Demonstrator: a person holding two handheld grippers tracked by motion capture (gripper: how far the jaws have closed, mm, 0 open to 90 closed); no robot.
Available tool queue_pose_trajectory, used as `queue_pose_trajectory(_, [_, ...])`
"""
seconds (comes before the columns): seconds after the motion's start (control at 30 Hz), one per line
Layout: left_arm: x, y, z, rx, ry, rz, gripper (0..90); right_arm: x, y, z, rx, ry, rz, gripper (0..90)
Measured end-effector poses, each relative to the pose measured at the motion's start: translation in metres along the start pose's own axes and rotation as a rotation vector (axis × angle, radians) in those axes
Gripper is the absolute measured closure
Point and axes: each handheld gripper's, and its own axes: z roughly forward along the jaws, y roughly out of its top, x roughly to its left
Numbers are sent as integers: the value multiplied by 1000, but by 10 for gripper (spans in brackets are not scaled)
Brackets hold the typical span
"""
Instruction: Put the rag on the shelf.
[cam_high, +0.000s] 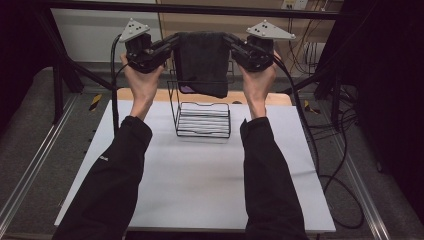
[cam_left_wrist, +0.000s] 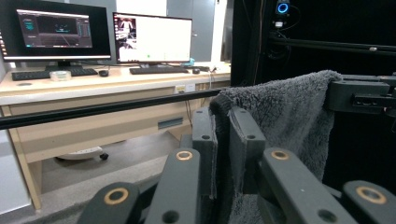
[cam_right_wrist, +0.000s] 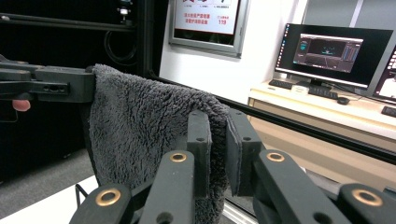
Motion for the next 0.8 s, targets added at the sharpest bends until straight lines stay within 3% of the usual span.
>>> queue_pose_trajectory(0.3, [-3,-7,-5,2,-20,20,812,2,-8,-8,0,17,7,816])
queue_pose_trajectory(0.43, [-4,-12,-6,14,-20,37,811,5,-12,-10,10,26,-1,815])
queue_pose_trajectory(0.6, [-4,-15,-12,-5,-30,54,811,7,-15,-14,4,43,-6,813])
queue_pose_trajectory(0.8, [-6,-19,-19,-4,-49,55,812,12,-17,-20,-4,51,-23,813])
